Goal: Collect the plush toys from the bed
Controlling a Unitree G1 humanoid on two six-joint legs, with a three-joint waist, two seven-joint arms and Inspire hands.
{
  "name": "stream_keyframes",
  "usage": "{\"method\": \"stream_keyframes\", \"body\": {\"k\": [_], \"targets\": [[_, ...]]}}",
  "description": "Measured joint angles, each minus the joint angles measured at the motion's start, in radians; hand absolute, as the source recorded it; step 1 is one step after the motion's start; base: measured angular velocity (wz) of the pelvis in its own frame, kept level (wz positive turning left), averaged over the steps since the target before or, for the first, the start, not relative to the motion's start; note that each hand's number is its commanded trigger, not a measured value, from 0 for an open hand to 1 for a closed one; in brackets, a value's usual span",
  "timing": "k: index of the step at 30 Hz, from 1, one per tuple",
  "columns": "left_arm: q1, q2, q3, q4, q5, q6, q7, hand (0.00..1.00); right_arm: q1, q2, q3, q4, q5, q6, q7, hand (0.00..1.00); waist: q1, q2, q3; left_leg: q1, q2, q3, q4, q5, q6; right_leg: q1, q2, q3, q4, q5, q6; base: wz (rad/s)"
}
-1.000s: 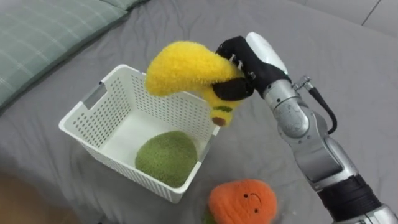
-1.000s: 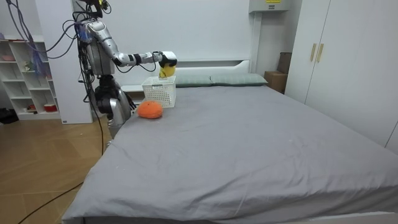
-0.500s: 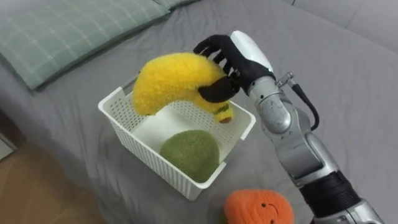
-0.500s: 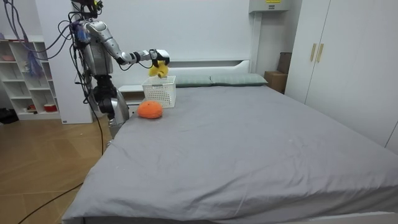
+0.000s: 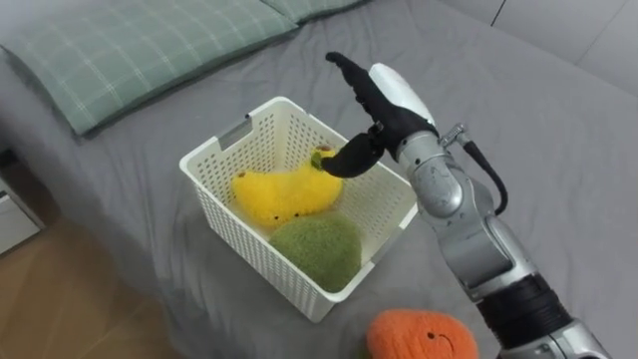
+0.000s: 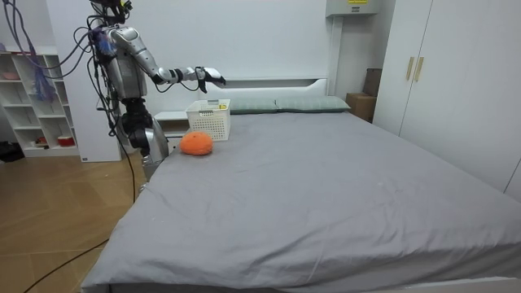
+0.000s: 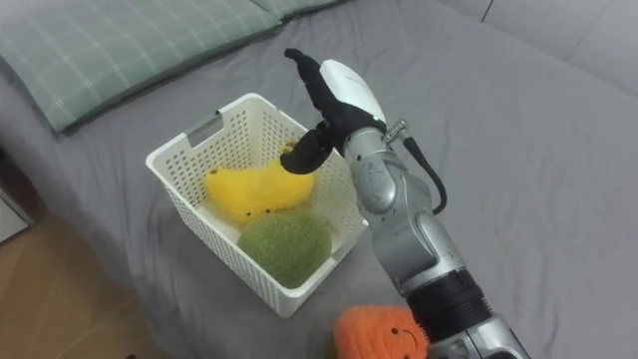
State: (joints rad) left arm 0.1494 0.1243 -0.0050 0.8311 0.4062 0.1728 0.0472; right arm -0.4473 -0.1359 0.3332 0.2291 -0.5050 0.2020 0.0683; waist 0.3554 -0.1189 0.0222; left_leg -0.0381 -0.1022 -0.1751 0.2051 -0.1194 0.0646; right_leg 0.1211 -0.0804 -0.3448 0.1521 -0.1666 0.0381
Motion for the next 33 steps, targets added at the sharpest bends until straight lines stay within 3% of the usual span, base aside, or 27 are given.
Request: {"method": "stream_keyframes", "body": {"k": [18, 24, 29, 33], "targets": [[0.002, 0.013, 0.003, 0.015, 0.000, 0.000, -0.019, 0.00, 0.000, -0.031, 0.000, 0.108, 0.077, -0.029, -0.004, 0.00, -0.009, -0.010, 0.0029, 0.015, 0.002, 0.010, -0.002, 0.000, 0.000, 0.010, 0.002, 0.025, 0.000, 0.000, 0.000, 0.00], [0.015, 0.013, 0.014, 0.012, 0.001, 0.002, -0.020, 0.00, 0.003, -0.033, -0.013, 0.118, 0.137, -0.029, -0.004, 0.00, -0.040, -0.009, 0.0023, 0.015, 0.004, 0.020, -0.001, -0.001, 0.000, 0.005, 0.004, 0.043, 0.000, 0.000, 0.000, -0.03], [0.030, -0.004, 0.041, 0.014, -0.001, 0.002, -0.015, 0.00, 0.067, -0.053, -0.096, 0.050, 0.204, -0.042, -0.038, 0.00, -0.075, 0.009, -0.0040, 0.017, 0.006, 0.036, 0.001, -0.004, 0.004, 0.002, 0.004, 0.067, 0.000, 0.001, 0.001, -0.10], [0.047, -0.019, 0.043, 0.014, -0.003, -0.002, 0.014, 0.00, 0.128, -0.068, -0.134, 0.039, 0.296, -0.073, -0.072, 0.00, -0.100, 0.032, -0.0109, 0.033, 0.011, 0.065, -0.008, -0.007, 0.008, 0.005, 0.005, 0.097, 0.001, 0.001, 0.002, -0.19]]}}
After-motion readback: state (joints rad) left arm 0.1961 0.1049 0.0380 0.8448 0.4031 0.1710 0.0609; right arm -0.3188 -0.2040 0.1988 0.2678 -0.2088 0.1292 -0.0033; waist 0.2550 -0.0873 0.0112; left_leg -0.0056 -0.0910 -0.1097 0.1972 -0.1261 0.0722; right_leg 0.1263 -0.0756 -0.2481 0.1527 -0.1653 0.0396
